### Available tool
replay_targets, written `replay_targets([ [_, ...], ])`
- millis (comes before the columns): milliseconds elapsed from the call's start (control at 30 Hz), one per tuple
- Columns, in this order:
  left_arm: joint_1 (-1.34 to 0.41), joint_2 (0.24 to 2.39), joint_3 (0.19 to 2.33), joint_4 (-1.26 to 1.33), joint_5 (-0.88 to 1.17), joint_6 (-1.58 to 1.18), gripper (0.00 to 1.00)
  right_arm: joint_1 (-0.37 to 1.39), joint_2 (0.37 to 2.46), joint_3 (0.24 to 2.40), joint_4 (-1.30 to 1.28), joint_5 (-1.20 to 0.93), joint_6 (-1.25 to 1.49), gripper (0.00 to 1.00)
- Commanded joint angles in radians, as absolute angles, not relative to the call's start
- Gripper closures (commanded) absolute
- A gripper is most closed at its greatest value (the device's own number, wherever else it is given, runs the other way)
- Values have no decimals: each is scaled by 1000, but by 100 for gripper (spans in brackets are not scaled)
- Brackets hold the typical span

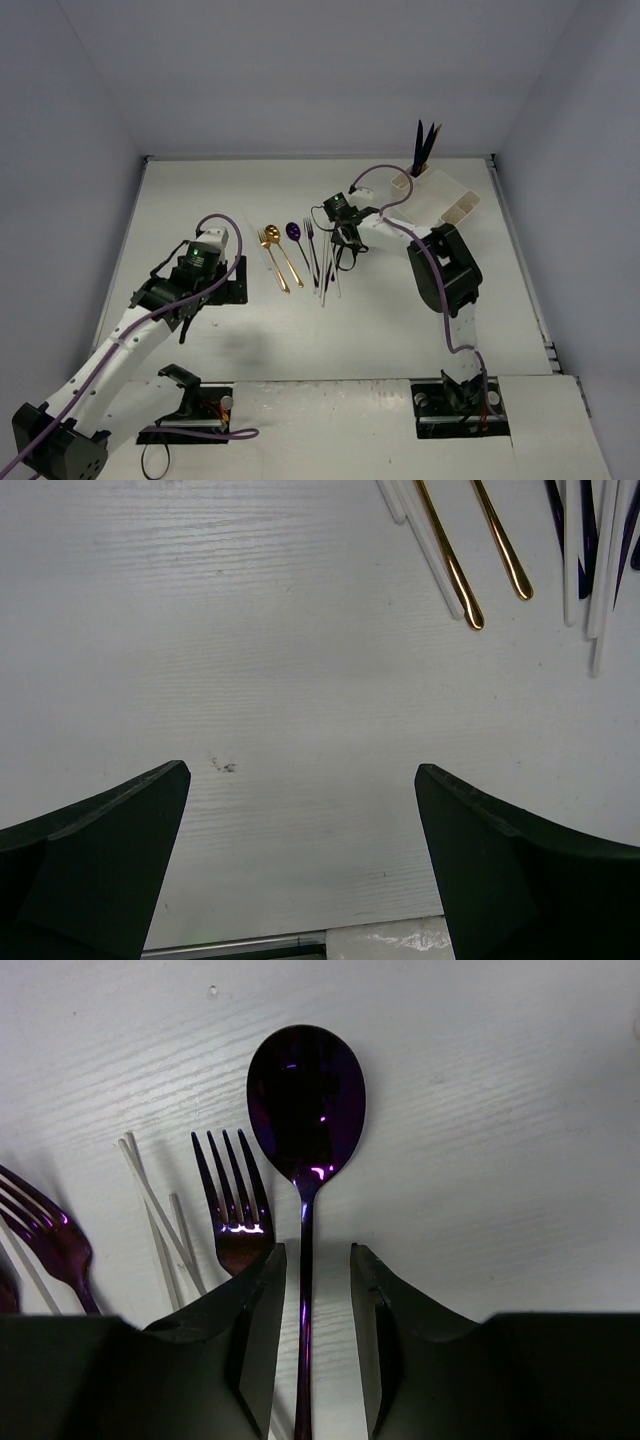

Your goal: Sort the eating utensils into containers

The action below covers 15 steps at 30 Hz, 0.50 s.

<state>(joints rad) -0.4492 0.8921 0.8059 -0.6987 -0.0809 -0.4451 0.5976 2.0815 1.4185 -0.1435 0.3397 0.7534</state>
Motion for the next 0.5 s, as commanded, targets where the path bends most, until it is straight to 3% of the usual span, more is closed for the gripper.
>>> replay_targets([
  [0, -442, 876, 813, -664, -78, -430, 5, 607, 2097, 1452, -147, 407, 771, 73],
  [167, -442, 874, 815, -663, -77, -428, 5, 604, 2098, 1430, -149, 432, 760, 81],
  [333, -442, 871, 815, -663, -77, -426, 5, 592, 2070, 1407, -152, 448, 734, 99],
  [467, -442, 874, 816, -664, -77, -426, 5, 589, 2023, 1418, -151, 448, 692, 100],
])
